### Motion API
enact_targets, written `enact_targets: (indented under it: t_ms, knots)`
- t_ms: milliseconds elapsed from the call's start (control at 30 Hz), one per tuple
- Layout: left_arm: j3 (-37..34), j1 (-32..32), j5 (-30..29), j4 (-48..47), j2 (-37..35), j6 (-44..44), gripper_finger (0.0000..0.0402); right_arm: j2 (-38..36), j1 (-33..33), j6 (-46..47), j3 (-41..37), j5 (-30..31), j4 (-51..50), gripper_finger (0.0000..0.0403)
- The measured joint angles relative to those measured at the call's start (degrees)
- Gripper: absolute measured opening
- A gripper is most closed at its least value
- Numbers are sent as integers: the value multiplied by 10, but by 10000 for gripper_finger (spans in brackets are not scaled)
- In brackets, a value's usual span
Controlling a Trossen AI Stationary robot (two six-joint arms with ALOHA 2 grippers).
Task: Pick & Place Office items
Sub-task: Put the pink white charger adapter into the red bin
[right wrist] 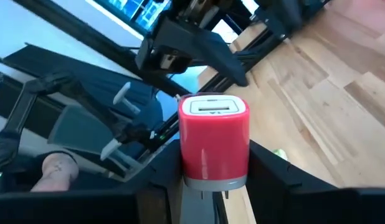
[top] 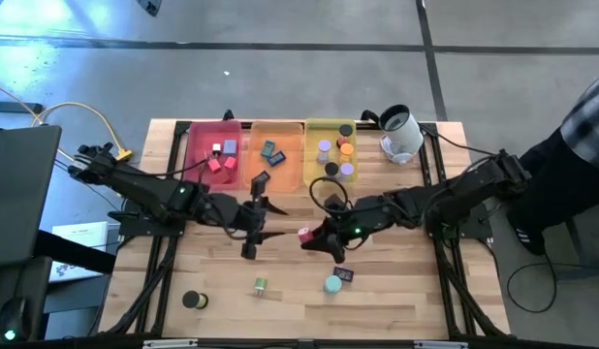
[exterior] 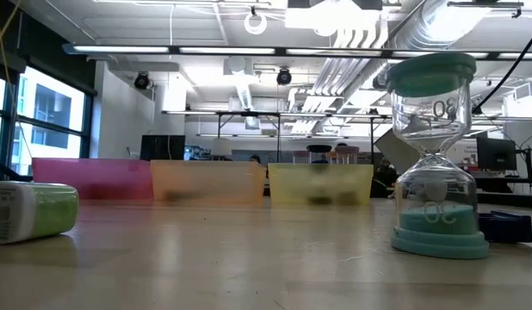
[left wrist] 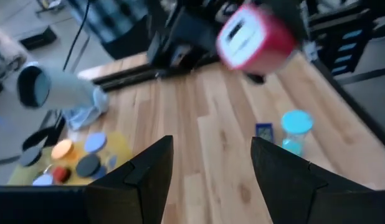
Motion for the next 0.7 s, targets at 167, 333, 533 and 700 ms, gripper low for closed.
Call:
enact_targets:
  t_ms: [167,333,533,700]
  knots:
    - [0,-29,-1,14,-2,-10,207,0,0,-1,0,-12,6,121]
    - [0,-31,-3,44,-2,-8,207,8,0,2,0,-17,23,121]
    - [0,-31,-3,73,-2,-12,207,46,1,4,0,-65,85,121]
    - [0,-36,-3,73,-2,-17,207,58,-5,18,0,-73,98,121]
